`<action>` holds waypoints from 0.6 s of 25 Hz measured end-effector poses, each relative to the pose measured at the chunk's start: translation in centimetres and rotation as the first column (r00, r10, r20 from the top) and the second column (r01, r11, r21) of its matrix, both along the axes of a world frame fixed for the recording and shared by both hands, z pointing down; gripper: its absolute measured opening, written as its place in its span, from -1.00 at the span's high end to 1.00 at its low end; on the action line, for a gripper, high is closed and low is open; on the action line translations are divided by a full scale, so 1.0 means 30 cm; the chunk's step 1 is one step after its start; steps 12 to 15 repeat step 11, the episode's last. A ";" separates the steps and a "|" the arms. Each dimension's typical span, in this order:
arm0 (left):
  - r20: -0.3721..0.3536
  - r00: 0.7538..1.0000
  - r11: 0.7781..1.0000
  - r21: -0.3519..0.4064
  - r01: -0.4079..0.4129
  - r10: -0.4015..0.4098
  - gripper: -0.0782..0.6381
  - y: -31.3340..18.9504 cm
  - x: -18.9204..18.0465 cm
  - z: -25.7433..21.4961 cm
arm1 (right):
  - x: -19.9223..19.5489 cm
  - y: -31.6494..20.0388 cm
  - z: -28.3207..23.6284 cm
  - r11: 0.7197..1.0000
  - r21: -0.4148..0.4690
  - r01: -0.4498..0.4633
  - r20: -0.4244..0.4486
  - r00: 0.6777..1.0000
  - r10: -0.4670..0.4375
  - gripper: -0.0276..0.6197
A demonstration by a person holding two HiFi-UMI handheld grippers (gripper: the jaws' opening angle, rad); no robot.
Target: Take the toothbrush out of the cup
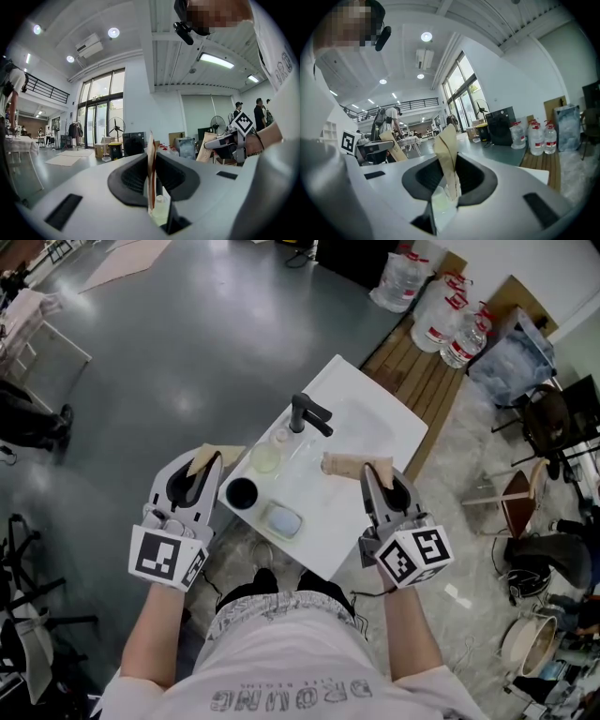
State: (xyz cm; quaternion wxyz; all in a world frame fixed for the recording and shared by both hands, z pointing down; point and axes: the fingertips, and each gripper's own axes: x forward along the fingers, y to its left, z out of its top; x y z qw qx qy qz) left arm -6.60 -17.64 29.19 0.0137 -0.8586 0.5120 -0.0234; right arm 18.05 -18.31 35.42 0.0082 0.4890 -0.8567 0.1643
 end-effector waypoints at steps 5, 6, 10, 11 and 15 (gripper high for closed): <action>0.000 1.000 1.000 -0.003 0.008 -0.008 0.60 0.017 -0.009 0.007 | -0.018 0.009 0.012 1.000 -0.007 0.016 0.001 1.000 -0.016 0.66; 0.000 1.000 1.000 -0.003 0.010 -0.010 0.60 0.020 -0.013 0.007 | -0.021 0.011 0.012 1.000 -0.007 0.018 0.001 1.000 -0.018 0.66; 0.001 1.000 1.000 -0.003 0.018 -0.018 0.60 0.028 -0.022 0.010 | -0.029 0.016 0.015 1.000 -0.006 0.027 0.000 1.000 -0.027 0.66; 0.001 1.000 1.000 -0.004 0.019 -0.019 0.60 0.030 -0.024 0.012 | -0.031 0.017 0.016 1.000 -0.006 0.029 0.000 1.000 -0.029 0.67; 0.001 1.000 1.000 -0.004 0.019 -0.019 0.60 0.030 -0.024 0.012 | -0.031 0.017 0.016 1.000 -0.006 0.029 0.000 1.000 -0.029 0.67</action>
